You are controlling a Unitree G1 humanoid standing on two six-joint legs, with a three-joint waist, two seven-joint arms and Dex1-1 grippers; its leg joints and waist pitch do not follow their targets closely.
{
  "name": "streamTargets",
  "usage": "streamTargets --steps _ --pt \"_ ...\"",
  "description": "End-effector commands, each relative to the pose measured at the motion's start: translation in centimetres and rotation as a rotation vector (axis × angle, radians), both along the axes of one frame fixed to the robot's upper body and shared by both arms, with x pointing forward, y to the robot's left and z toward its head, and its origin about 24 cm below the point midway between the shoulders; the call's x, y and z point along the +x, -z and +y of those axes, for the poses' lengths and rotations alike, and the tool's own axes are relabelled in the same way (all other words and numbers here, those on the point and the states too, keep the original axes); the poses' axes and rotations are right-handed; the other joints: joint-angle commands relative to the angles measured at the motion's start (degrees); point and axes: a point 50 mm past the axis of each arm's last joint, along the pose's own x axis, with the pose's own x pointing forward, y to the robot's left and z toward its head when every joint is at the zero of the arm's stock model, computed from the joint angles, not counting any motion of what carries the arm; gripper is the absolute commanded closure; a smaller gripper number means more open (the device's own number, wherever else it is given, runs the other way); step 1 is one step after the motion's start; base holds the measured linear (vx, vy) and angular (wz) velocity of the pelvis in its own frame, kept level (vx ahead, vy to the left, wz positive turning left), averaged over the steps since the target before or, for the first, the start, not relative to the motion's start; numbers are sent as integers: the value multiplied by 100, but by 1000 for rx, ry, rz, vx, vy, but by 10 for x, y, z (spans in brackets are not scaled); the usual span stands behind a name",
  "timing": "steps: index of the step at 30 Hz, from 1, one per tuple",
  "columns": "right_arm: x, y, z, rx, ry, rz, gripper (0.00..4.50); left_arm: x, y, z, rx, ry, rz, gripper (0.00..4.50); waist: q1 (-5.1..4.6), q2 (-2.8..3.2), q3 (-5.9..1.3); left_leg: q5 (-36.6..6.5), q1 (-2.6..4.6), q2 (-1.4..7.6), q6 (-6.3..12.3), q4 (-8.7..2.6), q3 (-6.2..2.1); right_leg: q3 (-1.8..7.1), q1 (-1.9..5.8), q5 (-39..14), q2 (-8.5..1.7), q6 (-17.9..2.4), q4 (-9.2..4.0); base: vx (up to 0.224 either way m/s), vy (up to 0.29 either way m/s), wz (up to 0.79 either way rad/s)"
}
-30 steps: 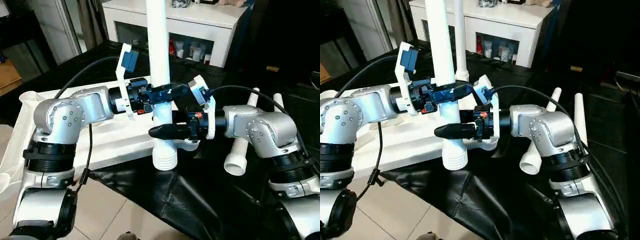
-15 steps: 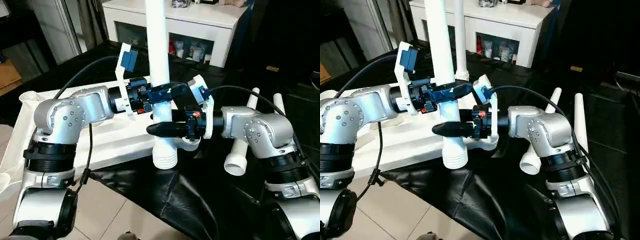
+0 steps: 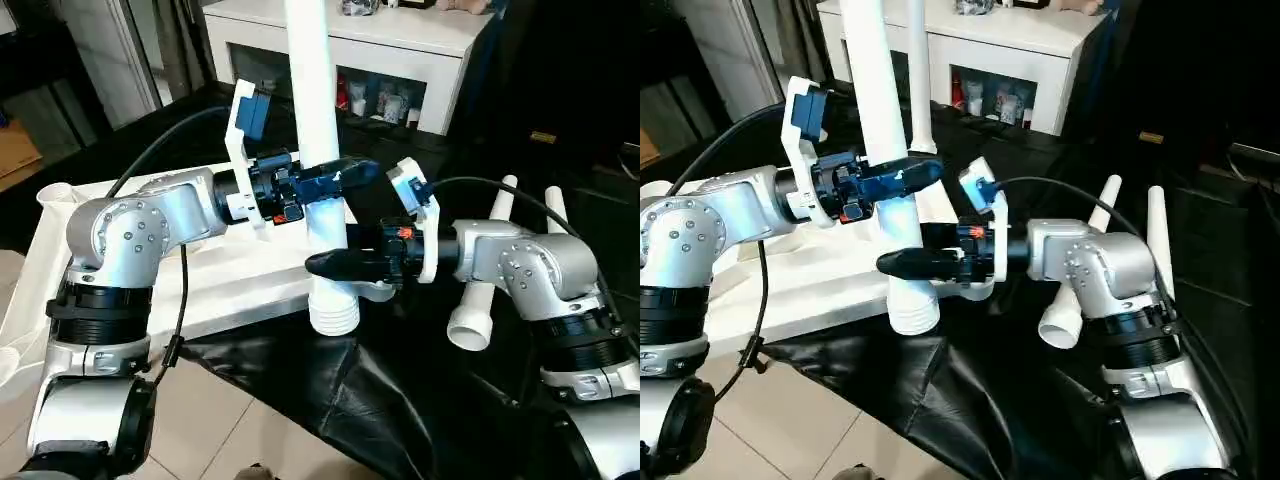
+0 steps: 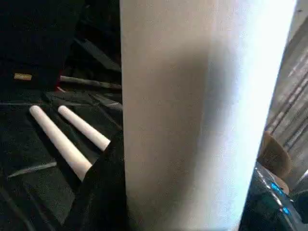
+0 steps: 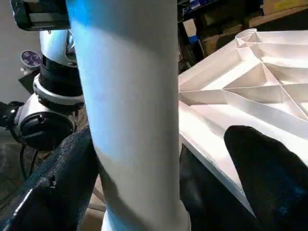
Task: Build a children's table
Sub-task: Insert table leg to table base
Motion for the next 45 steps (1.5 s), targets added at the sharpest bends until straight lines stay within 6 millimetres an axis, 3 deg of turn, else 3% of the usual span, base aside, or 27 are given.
streamTargets --steps 1,5,13,23,24,32,37,39,45 --pt "-2 2 5 -30 -25 -18 22 -5 -5 -3 4 29 -35 265 3 -62 -486 -342 -25 12 -2 -346 33 329 412 -1074 -356 -539 -398 0 0 0" --pt "-5 4 10 -42 -57 -13 22 -6 -4 -5 7 37 -35 265 1 -67 -485 -338 -28 13 12 -344 35 331 416 -1002 -356 -605 -385 0 0 0" --pt "-7 5 14 -39 -82 -4 22 -6 -4 -5 7 44 -38 265 1 -87 -477 -378 -22 13 3 -348 40 336 410 -1183 -362 -526 -409 0 0 0" --pt "-6 5 15 -39 -87 -8 22 -6 -4 -5 15 47 -40 265 3 -66 -481 -358 -25 14 -2 -349 35 335 407 -1157 -360 -510 -405 0 0 0" --pt "-6 5 14 -40 -87 -7 49 -6 -4 -5 15 48 -40 265 2 -70 -481 -354 -26 13 1 -348 35 334 408 -1143 -358 -513 -402 0 0 0" --pt "-6 6 13 -44 -88 -4 96 -6 -4 -5 17 50 -42 265 1 -47 -485 -379 -26 14 3 -345 31 331 410 -1119 -355 -520 -405 0 0 0" --pt "-7 7 14 -45 -90 -1 160 -6 -3 -5 17 49 -42 265 3 -57 -485 -373 -25 14 2 -345 31 332 414 -1069 -356 -561 -396 0 0 0" --pt "-7 8 14 -44 -89 -2 176 -5 -5 -5 -14 48 15 209 -4 -51 -484 -392 -26 14 -14 -341 34 331 412 -1066 -353 -573 -392 0 0 0" --pt "-4 9 13 1 -13 -14 231 3 -10 -1 -101 -80 -38 153 5 -83 -487 -388 -30 15 -9 -344 31 330 419 -1114 -367 -568 -403 0 0 0"
